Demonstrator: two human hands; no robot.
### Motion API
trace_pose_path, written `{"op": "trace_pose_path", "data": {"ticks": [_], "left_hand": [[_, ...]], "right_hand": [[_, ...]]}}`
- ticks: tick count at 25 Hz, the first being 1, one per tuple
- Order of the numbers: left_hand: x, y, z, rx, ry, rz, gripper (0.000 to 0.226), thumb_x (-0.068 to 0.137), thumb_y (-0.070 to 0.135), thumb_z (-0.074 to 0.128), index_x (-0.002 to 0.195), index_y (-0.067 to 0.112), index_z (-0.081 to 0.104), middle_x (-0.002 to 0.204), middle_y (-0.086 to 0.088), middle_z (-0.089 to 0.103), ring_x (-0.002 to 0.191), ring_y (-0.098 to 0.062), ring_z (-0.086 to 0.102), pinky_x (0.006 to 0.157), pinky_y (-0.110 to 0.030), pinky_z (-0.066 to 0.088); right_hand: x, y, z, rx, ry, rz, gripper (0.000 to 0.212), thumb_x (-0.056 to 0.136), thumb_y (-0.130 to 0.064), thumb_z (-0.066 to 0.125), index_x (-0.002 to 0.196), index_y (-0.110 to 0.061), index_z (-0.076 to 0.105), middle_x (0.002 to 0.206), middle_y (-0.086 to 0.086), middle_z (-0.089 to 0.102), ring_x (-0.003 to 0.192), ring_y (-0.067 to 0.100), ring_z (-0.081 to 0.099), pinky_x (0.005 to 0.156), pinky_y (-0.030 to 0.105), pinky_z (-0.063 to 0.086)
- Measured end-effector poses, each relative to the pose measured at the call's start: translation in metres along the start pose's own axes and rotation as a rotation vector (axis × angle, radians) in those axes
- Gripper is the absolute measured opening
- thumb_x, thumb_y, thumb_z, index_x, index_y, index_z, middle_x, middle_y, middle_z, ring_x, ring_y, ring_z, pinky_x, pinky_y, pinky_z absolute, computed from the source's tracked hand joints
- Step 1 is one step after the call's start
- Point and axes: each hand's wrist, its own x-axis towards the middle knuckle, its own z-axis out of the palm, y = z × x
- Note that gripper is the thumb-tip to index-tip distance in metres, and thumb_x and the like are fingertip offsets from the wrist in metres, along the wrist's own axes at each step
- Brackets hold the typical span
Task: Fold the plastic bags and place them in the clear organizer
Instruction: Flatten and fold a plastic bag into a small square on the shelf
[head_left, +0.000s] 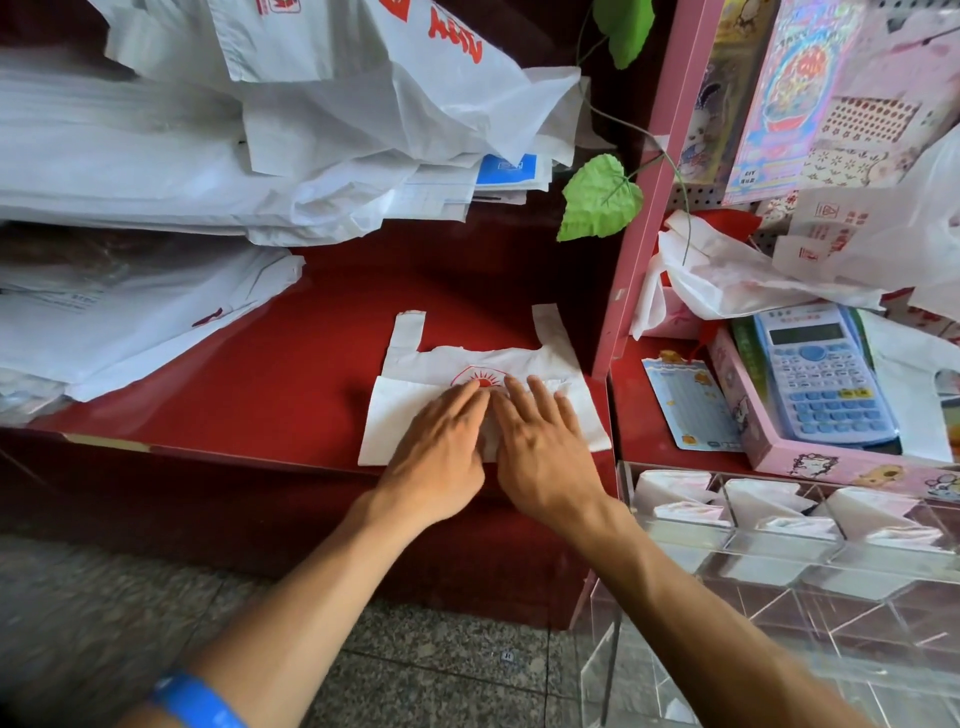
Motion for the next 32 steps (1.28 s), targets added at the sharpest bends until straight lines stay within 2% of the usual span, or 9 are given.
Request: {"op": "trace_pose_path", "data": {"ticks": [2, 6, 14, 18, 20, 22, 23, 27, 32], "left_hand": [[0.001, -0.007, 0.007, 0.023, -0.055, -0.004, 0.061, 0.095, 0.018, 0.031, 0.155, 0.012, 0.023, 0.164, -0.002, 0.019, 0.151, -0.014, 0.013, 0.123, -0.030, 0.010], [-0.002, -0.014, 0.008, 0.147, -0.163, -0.066, 0.087, 0.077, 0.048, -0.006, 0.158, 0.020, 0.012, 0.166, 0.006, 0.004, 0.152, -0.009, -0.001, 0.120, -0.034, -0.002], [-0.013, -0.032, -0.014, 0.194, -0.281, -0.275, 0.083, 0.081, 0.083, 0.014, 0.154, 0.046, -0.003, 0.162, 0.017, -0.016, 0.150, -0.010, -0.018, 0.120, -0.046, -0.009], [-0.019, -0.041, -0.025, 0.206, -0.219, -0.239, 0.079, 0.085, 0.078, 0.013, 0.154, 0.041, 0.013, 0.162, 0.016, 0.007, 0.148, -0.013, 0.006, 0.117, -0.044, 0.011], [-0.018, -0.047, -0.030, 0.196, -0.179, -0.248, 0.073, 0.089, 0.071, 0.021, 0.152, 0.035, 0.024, 0.154, 0.016, 0.021, 0.138, -0.017, 0.020, 0.111, -0.040, 0.022], [-0.018, -0.051, -0.034, 0.138, -0.130, -0.277, 0.054, 0.099, 0.055, 0.034, 0.149, 0.034, 0.035, 0.146, 0.015, 0.030, 0.131, -0.017, 0.027, 0.108, -0.037, 0.023], [-0.018, -0.053, -0.036, 0.113, -0.128, -0.284, 0.051, 0.100, 0.052, 0.036, 0.147, 0.034, 0.038, 0.145, 0.016, 0.032, 0.130, -0.016, 0.027, 0.107, -0.035, 0.023], [-0.021, -0.057, -0.042, 0.053, -0.180, -0.255, 0.072, 0.084, 0.062, 0.034, 0.149, 0.030, 0.038, 0.157, 0.014, 0.028, 0.141, -0.018, 0.025, 0.112, -0.031, 0.021], [-0.021, -0.062, -0.045, 0.039, -0.248, -0.272, 0.089, 0.079, 0.075, 0.035, 0.155, 0.030, 0.025, 0.164, 0.014, 0.012, 0.151, -0.009, 0.008, 0.122, -0.040, 0.003]], "right_hand": [[-0.002, 0.001, 0.001, 0.026, -0.085, -0.007, 0.090, 0.073, -0.037, -0.011, 0.157, -0.013, 0.014, 0.165, 0.006, 0.009, 0.153, 0.028, -0.002, 0.123, 0.044, -0.002], [-0.003, 0.001, 0.001, 0.008, -0.113, 0.001, 0.092, 0.075, -0.049, -0.016, 0.158, -0.016, 0.004, 0.166, 0.002, 0.000, 0.152, 0.023, -0.009, 0.119, 0.041, -0.012], [-0.007, 0.012, -0.005, -0.016, -0.236, 0.161, 0.107, 0.062, -0.062, -0.019, 0.157, -0.016, -0.006, 0.165, 0.006, -0.013, 0.151, 0.024, -0.015, 0.120, 0.046, -0.015], [-0.011, 0.019, -0.008, -0.053, -0.136, 0.124, 0.097, 0.073, -0.058, -0.011, 0.155, -0.020, 0.022, 0.164, 0.003, 0.016, 0.152, 0.027, 0.004, 0.120, 0.048, -0.006], [-0.007, 0.025, -0.009, -0.043, -0.012, 0.064, 0.071, 0.089, -0.048, 0.003, 0.132, -0.022, 0.054, 0.142, 0.000, 0.049, 0.144, 0.028, 0.031, 0.120, 0.046, 0.005], [-0.001, 0.033, -0.013, 0.024, 0.041, 0.061, 0.039, 0.099, -0.033, 0.027, 0.109, -0.021, 0.063, 0.119, -0.002, 0.062, 0.126, 0.025, 0.052, 0.118, 0.046, 0.012], [0.000, 0.035, -0.015, 0.061, 0.027, 0.062, 0.030, 0.100, -0.029, 0.035, 0.111, -0.021, 0.062, 0.122, -0.003, 0.061, 0.125, 0.023, 0.053, 0.118, 0.047, 0.012], [-0.001, 0.039, -0.024, 0.045, -0.187, 0.086, 0.050, 0.102, -0.038, 0.037, 0.149, -0.024, 0.035, 0.160, -0.006, 0.028, 0.148, 0.014, 0.022, 0.121, 0.051, 0.000], [0.000, 0.046, -0.032, 0.069, -0.294, 0.100, 0.069, 0.098, -0.055, 0.038, 0.157, -0.027, 0.016, 0.165, -0.009, 0.010, 0.151, 0.010, 0.005, 0.121, 0.051, -0.008]]}}
